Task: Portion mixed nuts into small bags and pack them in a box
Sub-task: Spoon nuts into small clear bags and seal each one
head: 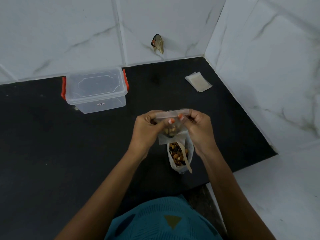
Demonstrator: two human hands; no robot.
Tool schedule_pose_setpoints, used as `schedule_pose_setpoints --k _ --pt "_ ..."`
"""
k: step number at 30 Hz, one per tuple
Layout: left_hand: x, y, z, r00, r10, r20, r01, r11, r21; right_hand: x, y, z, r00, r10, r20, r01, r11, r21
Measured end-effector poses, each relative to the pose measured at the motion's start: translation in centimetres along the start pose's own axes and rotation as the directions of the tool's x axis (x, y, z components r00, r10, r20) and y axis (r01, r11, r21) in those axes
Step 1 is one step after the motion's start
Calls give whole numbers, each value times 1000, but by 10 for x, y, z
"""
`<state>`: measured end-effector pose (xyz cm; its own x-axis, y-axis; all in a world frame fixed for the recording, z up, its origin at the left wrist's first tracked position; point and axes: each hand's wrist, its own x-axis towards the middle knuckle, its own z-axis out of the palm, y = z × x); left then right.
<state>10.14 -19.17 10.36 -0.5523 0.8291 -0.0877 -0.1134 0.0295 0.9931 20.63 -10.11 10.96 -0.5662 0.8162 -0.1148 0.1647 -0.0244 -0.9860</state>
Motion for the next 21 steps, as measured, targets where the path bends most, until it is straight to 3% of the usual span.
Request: schedule_pose_setpoints --k 4,10,18,21 --pt "1 0 -3 999 4 -32 -6 999 -48 0 -2 -7 999 27 20 -29 996 90" --pt "3 3 -2 998 39 -47 -41 999 -30 1 -2 -11 973 103 205 -151 961 234" --pt "2 0 0 1000 6 -3 -6 1000 -21 6 4 -2 997 -67 28 65 996 58" --pt "3 0 1 1000 2 -28 -4 999 -38 8 6 -2 999 -32 3 31 994 104"
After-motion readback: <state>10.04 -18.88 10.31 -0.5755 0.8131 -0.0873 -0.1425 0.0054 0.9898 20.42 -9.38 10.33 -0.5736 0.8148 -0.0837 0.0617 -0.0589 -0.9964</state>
